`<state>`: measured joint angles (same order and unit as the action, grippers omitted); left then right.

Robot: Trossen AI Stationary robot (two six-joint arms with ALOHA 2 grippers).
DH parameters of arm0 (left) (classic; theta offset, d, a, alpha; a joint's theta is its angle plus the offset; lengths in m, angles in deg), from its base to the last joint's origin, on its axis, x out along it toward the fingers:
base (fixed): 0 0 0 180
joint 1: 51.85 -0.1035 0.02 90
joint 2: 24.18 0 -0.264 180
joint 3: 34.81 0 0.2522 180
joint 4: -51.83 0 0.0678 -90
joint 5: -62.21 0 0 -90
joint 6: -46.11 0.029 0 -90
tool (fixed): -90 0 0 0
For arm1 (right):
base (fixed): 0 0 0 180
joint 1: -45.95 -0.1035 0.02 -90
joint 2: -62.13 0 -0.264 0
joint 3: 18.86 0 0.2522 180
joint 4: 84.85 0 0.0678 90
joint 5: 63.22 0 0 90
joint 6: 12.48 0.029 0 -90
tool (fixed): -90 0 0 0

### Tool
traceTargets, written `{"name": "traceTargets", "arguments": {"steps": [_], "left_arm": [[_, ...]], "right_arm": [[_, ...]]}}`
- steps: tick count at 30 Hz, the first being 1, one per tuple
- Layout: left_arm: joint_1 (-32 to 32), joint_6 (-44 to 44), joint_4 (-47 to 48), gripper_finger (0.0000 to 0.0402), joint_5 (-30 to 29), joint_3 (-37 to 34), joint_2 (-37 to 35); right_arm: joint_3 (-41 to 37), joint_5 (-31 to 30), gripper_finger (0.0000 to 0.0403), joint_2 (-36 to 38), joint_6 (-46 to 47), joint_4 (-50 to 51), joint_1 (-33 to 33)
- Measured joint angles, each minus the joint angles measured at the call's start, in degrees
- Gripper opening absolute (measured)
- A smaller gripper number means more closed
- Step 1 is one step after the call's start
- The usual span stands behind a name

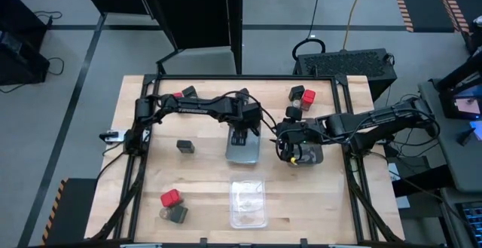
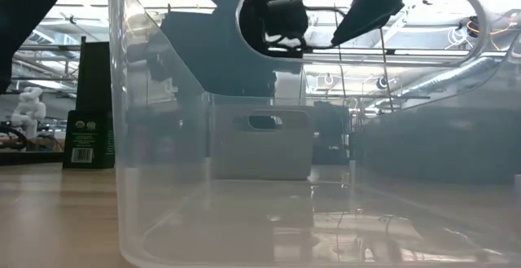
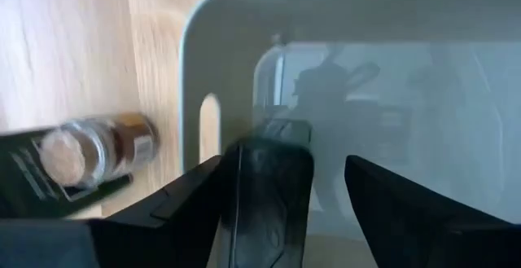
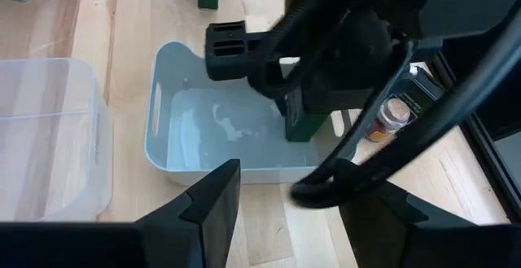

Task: Sort spices by type
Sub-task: Put the black spice can into the gray bin

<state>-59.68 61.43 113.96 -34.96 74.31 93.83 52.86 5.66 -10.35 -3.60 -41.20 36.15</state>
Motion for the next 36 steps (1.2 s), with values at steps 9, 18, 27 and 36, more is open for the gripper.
{"name": "traceTargets", "arguments": {"steps": [9, 18, 27, 36], "left_arm": [[1.7, 2.1, 8.4, 0.0258, -4.7, 10.1, 0.0], [0.3, 0.2, 25.7, 0.0258, -16.5, 18.7, -2.5], [-2.9, -10.3, 29.4, 0.0258, -3.4, 17.0, -17.6], [1.3, -18.6, 15.4, 0.0258, -0.5, -7.5, -44.0]], "right_arm": [[0.0, 0.0, 0.0185, 0.0, -0.1, 0.0, 0.0], [0.1, 0.0, 0.0185, 0.0, 0.0, 0.3, -0.1], [0.1, 0.2, 0.0185, 0.0, -0.1, 0.1, -0.1], [0.0, 2.0, 0.0185, -1.8, -2.3, -9.0, -0.1]]}}
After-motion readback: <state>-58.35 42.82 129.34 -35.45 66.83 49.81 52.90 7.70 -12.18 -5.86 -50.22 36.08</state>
